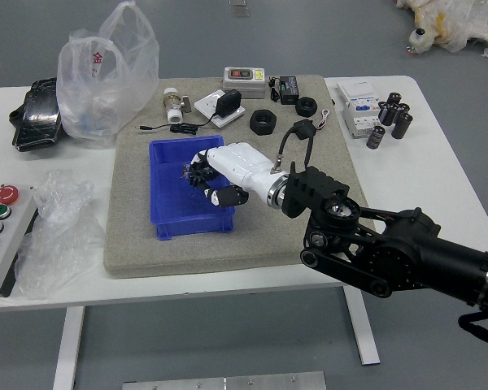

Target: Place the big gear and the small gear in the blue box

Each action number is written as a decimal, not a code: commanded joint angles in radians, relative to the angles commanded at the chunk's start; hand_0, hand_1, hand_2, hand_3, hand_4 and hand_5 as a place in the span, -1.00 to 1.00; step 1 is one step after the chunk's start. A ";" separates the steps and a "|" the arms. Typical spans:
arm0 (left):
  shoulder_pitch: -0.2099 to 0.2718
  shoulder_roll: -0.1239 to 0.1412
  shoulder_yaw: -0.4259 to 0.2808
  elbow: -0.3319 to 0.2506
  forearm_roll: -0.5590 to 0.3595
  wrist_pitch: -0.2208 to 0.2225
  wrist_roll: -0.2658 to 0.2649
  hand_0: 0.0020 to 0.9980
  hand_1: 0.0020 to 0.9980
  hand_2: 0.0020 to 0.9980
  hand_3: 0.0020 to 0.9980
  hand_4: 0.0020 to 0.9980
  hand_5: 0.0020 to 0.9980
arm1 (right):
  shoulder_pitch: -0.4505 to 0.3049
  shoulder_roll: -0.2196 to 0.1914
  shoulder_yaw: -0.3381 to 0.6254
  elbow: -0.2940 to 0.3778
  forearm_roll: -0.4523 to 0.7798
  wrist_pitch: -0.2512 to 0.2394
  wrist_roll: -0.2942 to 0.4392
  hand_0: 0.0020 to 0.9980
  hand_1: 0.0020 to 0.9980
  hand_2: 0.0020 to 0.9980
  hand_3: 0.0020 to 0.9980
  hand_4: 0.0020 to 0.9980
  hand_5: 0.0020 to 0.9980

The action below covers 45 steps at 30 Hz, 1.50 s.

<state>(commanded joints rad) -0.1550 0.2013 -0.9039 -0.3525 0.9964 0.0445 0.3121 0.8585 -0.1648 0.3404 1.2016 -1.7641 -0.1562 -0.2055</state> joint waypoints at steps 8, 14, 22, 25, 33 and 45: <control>0.000 0.000 0.000 0.000 0.000 -0.001 0.000 0.30 0.16 0.11 0.30 0.35 -0.28 | -0.002 0.000 0.000 -0.005 -0.003 -0.004 -0.005 0.58 0.39 0.38 0.87 0.10 -0.53; 0.002 -0.001 0.002 0.000 -0.003 0.000 0.000 0.30 0.16 0.11 0.30 0.35 -0.28 | -0.017 -0.003 0.029 -0.017 -0.001 -0.027 -0.003 0.56 0.38 0.38 0.78 0.11 -0.52; 0.010 -0.006 0.006 -0.001 -0.012 0.004 -0.001 0.30 0.16 0.11 0.30 0.35 -0.28 | -0.042 -0.030 0.122 -0.027 0.080 -0.091 0.046 0.52 0.37 0.37 0.75 0.12 -0.50; 0.012 -0.008 0.008 0.000 -0.016 0.008 -0.003 0.30 0.16 0.11 0.30 0.35 -0.28 | -0.063 -0.046 0.167 -0.023 0.162 -0.129 0.102 0.31 0.28 0.36 0.54 0.13 -0.48; 0.008 -0.010 0.007 0.001 -0.012 0.009 -0.007 0.30 0.16 0.11 0.30 0.35 -0.28 | -0.162 -0.093 0.322 0.000 0.388 -0.167 0.272 0.07 0.21 0.33 0.41 0.12 -0.47; 0.004 -0.002 -0.007 0.003 0.020 0.000 -0.008 0.30 0.16 0.11 0.30 0.35 -0.28 | -0.399 -0.147 0.585 0.061 0.680 -0.115 0.464 0.01 0.18 0.31 0.38 0.13 -0.49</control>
<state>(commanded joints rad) -0.1512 0.1993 -0.9108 -0.3497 1.0167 0.0440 0.3042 0.4591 -0.3120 0.9253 1.2623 -1.0839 -0.2714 0.2588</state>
